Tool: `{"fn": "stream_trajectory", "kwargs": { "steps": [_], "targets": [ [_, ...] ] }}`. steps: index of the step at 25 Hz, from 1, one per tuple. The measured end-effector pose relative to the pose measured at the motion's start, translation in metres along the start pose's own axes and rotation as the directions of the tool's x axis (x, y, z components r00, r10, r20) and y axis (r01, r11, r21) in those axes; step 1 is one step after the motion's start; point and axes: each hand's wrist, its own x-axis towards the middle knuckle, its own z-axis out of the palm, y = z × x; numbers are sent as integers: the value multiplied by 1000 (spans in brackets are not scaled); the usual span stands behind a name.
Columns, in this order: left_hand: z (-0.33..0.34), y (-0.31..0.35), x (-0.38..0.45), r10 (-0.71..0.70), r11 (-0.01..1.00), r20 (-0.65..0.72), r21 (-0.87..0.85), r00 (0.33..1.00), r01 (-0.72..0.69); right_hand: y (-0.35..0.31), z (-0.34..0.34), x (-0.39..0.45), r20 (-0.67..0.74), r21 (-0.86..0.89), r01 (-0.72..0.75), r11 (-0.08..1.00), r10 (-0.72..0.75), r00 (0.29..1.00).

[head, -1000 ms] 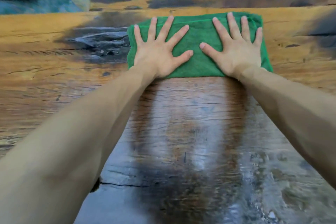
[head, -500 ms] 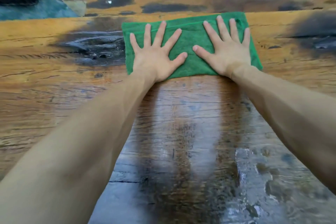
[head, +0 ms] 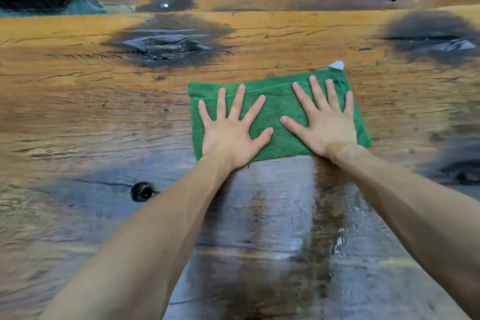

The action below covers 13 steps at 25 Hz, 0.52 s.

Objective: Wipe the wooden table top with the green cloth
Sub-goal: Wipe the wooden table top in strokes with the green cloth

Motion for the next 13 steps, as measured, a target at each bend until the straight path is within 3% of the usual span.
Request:
{"fn": "stream_trajectory", "kwargs": {
  "steps": [13],
  "targets": [
    [41, 39, -227, 25, 1000, 73, 7, 997, -26, -14, 37, -239, 38, -1, -11, 1000, 11, 999]
  ]
}}
